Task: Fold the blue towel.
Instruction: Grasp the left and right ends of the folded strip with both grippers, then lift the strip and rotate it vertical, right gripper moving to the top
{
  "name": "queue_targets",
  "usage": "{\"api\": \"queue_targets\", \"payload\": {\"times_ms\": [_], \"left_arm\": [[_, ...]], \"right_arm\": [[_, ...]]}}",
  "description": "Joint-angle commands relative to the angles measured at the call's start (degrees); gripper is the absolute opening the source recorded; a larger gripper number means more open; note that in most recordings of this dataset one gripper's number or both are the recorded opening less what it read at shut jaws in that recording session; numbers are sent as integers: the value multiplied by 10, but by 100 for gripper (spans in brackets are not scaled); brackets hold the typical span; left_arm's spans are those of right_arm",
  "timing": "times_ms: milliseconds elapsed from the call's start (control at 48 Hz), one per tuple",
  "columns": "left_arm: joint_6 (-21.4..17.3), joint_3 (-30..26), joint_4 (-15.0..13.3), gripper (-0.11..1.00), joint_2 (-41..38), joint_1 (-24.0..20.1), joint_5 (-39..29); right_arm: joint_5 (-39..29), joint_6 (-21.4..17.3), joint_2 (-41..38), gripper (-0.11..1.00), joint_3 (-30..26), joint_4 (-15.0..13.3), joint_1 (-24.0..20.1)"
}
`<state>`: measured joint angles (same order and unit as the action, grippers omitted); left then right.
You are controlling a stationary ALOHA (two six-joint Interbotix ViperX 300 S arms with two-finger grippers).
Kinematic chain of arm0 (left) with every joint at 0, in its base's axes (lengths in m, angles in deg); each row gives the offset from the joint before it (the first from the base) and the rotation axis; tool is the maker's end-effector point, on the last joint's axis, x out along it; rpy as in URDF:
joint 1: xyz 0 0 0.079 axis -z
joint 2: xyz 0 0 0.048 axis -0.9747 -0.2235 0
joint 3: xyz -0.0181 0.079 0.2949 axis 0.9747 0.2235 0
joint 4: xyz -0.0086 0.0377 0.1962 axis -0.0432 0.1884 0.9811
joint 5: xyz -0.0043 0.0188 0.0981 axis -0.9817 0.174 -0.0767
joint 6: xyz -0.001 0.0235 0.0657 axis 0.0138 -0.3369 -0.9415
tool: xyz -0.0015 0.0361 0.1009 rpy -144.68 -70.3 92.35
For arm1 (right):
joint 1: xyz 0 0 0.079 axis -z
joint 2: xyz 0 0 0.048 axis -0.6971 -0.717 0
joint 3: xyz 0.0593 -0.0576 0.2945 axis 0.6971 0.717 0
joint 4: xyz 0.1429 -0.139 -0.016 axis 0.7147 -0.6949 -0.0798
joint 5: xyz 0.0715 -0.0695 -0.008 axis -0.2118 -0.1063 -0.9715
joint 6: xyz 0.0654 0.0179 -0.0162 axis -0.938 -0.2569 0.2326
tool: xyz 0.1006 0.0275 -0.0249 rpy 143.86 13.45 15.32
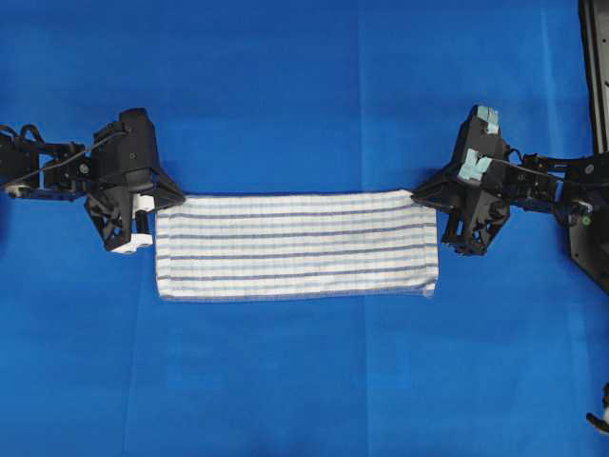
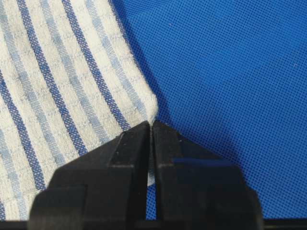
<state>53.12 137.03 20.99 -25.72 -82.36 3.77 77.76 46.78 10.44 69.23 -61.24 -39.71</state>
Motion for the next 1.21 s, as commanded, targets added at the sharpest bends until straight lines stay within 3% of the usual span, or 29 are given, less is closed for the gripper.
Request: {"api": "queue_targets", "payload": {"times_ms": [0,229,604,771,958,1187], "left_arm": [[1,0,0,2,3,-3,-13],[6,-18,0,2,65,6,-75],[9,-62,-1,2,202,52,-171],[31,-85,-1,2,233,72,-196],[66,-102,-1,2,238,88,-212],[74,-109,-3,2,238,97,-212]], "right_arm": [[1,1,4,1,-4,-1,-2],[-32,0,42,1,-11,-2,-3],[-184,21,214,1,-41,-4,-2],[-243,28,278,1,-57,-4,-2],[-266,28,311,1,-58,-5,-2],[-264,28,307,1,-62,-5,-2]]}}
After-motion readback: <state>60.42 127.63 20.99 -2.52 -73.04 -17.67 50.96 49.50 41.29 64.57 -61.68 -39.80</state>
